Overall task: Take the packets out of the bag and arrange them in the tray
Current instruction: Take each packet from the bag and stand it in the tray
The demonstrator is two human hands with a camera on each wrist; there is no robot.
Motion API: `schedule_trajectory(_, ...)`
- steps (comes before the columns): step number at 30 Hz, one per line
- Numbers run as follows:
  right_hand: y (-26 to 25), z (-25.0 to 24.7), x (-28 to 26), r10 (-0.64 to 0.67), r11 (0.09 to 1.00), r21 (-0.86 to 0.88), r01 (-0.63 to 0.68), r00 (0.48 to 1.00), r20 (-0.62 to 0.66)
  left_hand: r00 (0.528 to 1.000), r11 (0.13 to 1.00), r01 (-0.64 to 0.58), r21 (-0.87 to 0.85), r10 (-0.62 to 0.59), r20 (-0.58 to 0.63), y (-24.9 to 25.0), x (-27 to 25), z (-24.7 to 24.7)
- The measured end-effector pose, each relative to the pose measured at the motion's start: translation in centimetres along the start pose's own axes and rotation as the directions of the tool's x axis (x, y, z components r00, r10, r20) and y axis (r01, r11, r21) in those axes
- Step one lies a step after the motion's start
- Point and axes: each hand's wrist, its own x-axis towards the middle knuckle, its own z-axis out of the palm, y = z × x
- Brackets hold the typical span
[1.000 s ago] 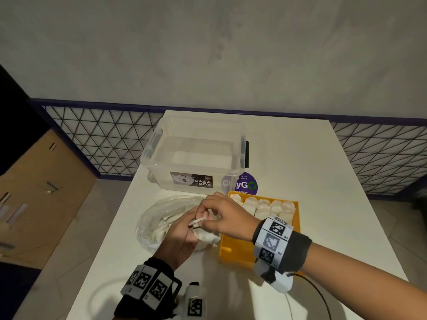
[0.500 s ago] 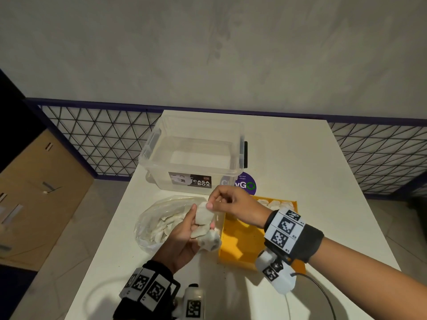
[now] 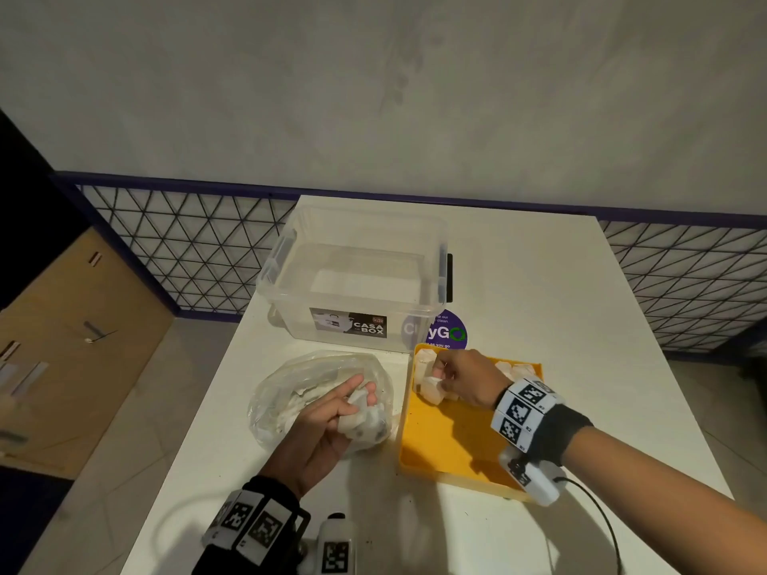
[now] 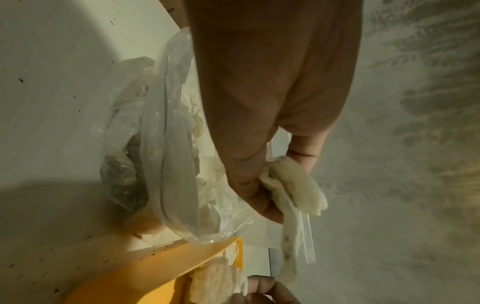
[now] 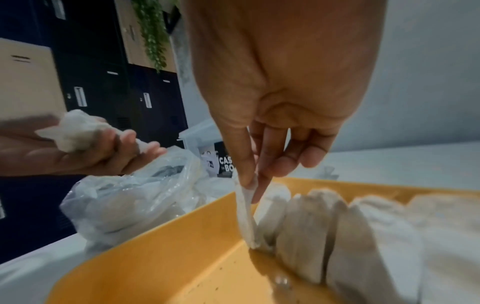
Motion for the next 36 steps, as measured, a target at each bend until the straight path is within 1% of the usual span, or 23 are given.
schedule_trajectory(3, -0.2, 1.3, 1.2, 0.032, 0.996, 0.077, -0.035, 0.999, 0.036, 1.0, 1.0, -0.02, 0.019, 0.02, 0.018, 0.2, -0.1, -0.2)
schedule_trajectory(5, -0.2, 1.9, 1.9, 0.061, 0.995, 0.077, -0.061, 0.998, 0.005, 0.999, 0.997, -0.036, 0.074, 0.034, 0.023, 0.3, -0.2, -0.3)
schedule_trajectory(7, -0.1, 2.3, 2.3, 0.056, 0.998, -0.02, -0.058, 0.996, -0.066, 0.999, 0.993, -0.041, 0.113, 0.037, 0.034, 0.3, -0.3, -0.4)
schedule_trajectory(8, -0.1, 2.4, 2.4, 0.027, 0.993, -0.109, -0.039, 0.994, -0.105, 0.998, 0.992, -0.044, 0.118, 0.039, 0.038, 0.4, -0.3, -0.4)
schedule_trajectory(10, 0.0, 2.6, 2.6, -0.064, 0.955, -0.295, 0.016, 0.986, -0.152, 0.998, 0.991, -0.051, 0.123, 0.047, 0.029, 0.5, -0.4, -0.4)
schedule_trajectory(12, 0.0, 2.6, 2.7, -0.133, 0.912, -0.405, 0.06, 0.979, -0.154, 0.998, 0.989, -0.057, 0.138, 0.054, 0.026, 0.6, -0.4, -0.3)
schedule_trajectory(14, 0.0, 2.5, 2.9, -0.169, 0.876, -0.476, 0.079, 0.974, -0.15, 0.998, 0.986, -0.055, 0.155, 0.051, 0.029, 0.6, -0.3, -0.3)
schedule_trajectory(17, -0.1, 2.1, 3.0, -0.147, 0.845, -0.533, 0.053, 0.98, -0.135, 0.998, 0.983, -0.052, 0.177, 0.046, 0.04, 0.6, -0.2, -0.3)
schedule_trajectory(19, -0.3, 1.7, 2.5, -0.139, 0.853, -0.52, 0.04, 0.979, -0.152, 0.998, 0.98, -0.062, 0.188, 0.055, 0.04, 0.7, 0.0, -0.4)
schedule_trajectory(20, -0.7, 1.4, 1.9, -0.17, 0.866, -0.496, 0.058, 0.968, -0.184, 0.997, 0.979, -0.068, 0.19, 0.062, 0.036, 0.7, 0.1, -0.4)
schedule_trajectory(21, -1.1, 1.2, 1.2, -0.229, 0.883, -0.458, 0.103, 0.946, -0.229, 0.997, 0.978, -0.074, 0.193, 0.07, 0.027, 0.7, 0.2, -0.4)
schedule_trajectory(23, -2.2, 1.1, -0.4, -0.389, 0.901, -0.329, 0.282, 0.86, -0.329, 0.997, 0.979, -0.077, 0.188, 0.075, 0.019, 0.6, 0.5, -0.5)
schedule_trajectory(24, -2.9, 1.0, -1.2, -0.457, 0.886, -0.257, 0.386, 0.818, -0.349, 0.997, 0.98, -0.077, 0.183, 0.076, 0.016, 0.6, 0.5, -0.4)
schedule_trajectory(25, -3.7, 0.7, -2.0, -0.514, 0.858, -0.207, 0.471, 0.792, -0.329, 0.997, 0.979, -0.081, 0.186, 0.08, 0.013, 0.5, 0.6, -0.4)
schedule_trajectory(27, -5.1, 0.5, -3.1, -0.612, 0.791, -0.174, 0.586, 0.76, -0.221, 0.995, 0.972, -0.095, 0.217, 0.096, 0.004, 0.5, 0.8, -0.2)
schedule_trajectory(29, -6.1, 0.7, -3.4, -0.651, 0.756, -0.207, 0.621, 0.745, -0.144, 0.993, 0.959, -0.108, 0.263, 0.114, -0.007, 0.4, 0.9, -0.1)
schedule_trajectory(30, -6.5, 1.0, -3.4, -0.661, 0.745, -0.239, 0.623, 0.738, -0.137, 0.993, 0.954, -0.114, 0.276, 0.122, -0.009, 0.4, 1.1, -0.1)
schedule_trajectory(32, -7.0, 1.7, -3.2, -0.668, 0.739, -0.26, 0.621, 0.725, -0.166, 0.992, 0.947, -0.12, 0.297, 0.126, 0.0, 0.2, 1.1, 0.2)
schedule_trajectory(34, -7.1, 2.2, -3.1, -0.636, 0.771, -0.184, 0.609, 0.74, -0.216, 0.992, 0.954, -0.125, 0.273, 0.128, 0.006, 0.1, 1.0, 0.3)
schedule_trajectory(36, -7.1, 2.2, -3.2, -0.563, 0.815, -0.024, 0.579, 0.783, -0.264, 0.987, 0.962, -0.155, 0.226, 0.158, 0.008, 0.2, 0.9, 0.4)
